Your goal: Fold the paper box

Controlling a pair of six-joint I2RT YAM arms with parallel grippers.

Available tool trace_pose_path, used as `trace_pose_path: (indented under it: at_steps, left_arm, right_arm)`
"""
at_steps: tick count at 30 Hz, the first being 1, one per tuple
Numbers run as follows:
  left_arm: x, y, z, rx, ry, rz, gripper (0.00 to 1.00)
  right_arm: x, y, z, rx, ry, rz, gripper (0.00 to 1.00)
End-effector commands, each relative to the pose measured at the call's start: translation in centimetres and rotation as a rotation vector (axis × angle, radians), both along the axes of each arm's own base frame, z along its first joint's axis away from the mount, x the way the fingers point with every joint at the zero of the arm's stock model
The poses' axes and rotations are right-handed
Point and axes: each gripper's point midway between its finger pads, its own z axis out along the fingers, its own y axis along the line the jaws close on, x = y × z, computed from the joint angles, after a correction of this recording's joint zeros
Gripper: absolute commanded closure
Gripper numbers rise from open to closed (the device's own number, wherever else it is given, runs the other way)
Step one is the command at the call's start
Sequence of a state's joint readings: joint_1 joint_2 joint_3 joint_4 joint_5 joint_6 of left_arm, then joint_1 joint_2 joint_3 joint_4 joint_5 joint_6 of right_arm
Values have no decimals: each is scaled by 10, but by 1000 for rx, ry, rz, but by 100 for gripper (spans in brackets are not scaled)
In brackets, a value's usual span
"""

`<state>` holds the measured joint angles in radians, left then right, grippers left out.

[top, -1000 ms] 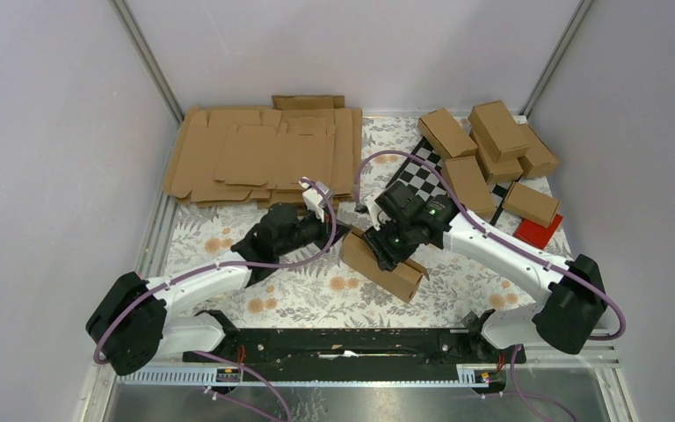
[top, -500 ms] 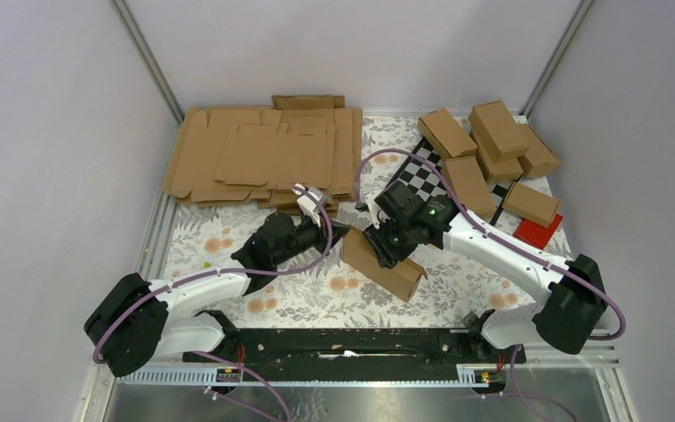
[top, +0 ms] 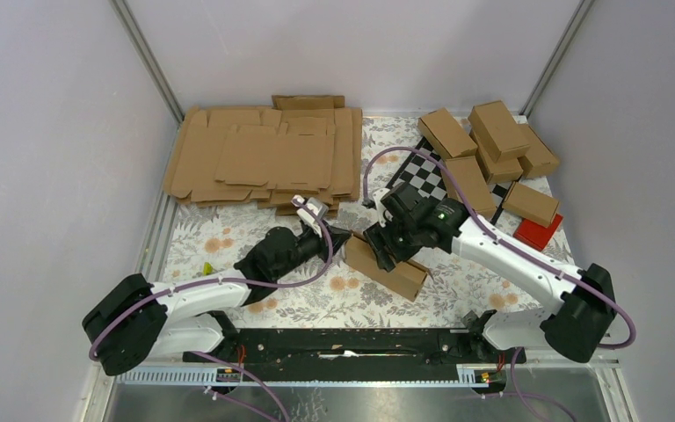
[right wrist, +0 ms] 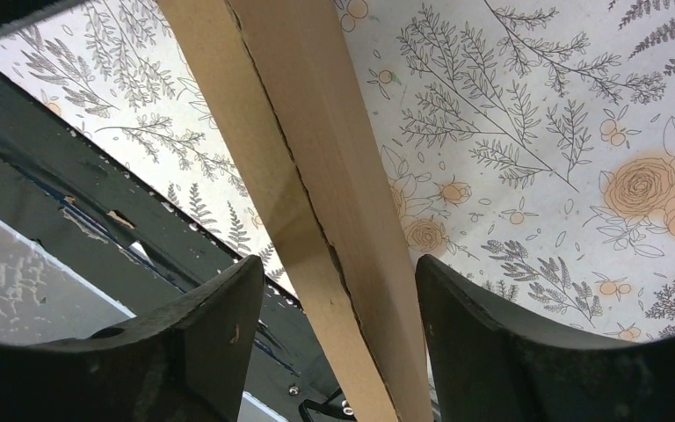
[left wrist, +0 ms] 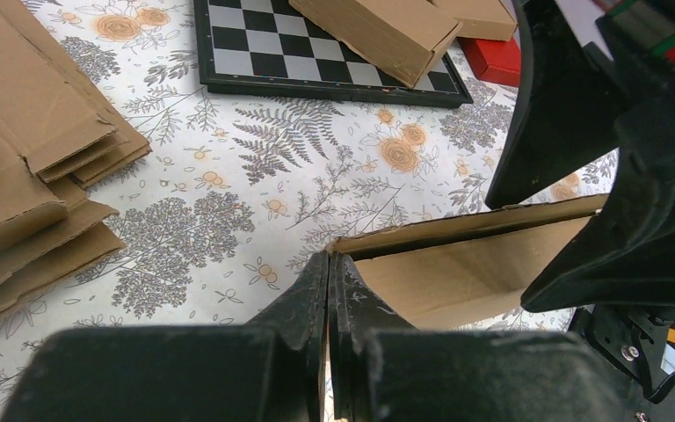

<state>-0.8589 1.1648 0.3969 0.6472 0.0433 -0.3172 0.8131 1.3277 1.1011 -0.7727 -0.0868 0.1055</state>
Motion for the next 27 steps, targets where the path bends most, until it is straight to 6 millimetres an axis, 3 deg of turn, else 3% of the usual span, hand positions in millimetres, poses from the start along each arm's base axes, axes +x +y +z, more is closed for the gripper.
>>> trace_pose_path:
  at_steps: [1, 8, 10, 13, 18, 23, 27]
  left_arm:
    - [-5, 0, -8, 33, -18, 11, 100]
    - [-6, -3, 0, 21, -8, 23, 100]
    - [-6, -4, 0, 27, 3, 22, 100]
    - [-5, -5, 1, 30, 3, 21, 100]
    - [-5, -7, 1, 29, 3, 18, 100]
    - [-6, -7, 1, 30, 4, 16, 100]
    - [-7, -8, 2, 27, 9, 15, 100]
  right_arm:
    - [0, -8, 11, 5, -35, -61, 31]
    - [2, -14, 4, -39, -30, -81, 51]
    - [3, -13, 3, -42, -25, -84, 43]
    - [-3, -4, 4, -1, 2, -45, 19]
    - [-8, 2, -2, 17, 30, 20, 14]
    - [-3, -5, -17, -53, 31, 6, 26]
    - [5, -5, -16, -70, 5, -25, 53]
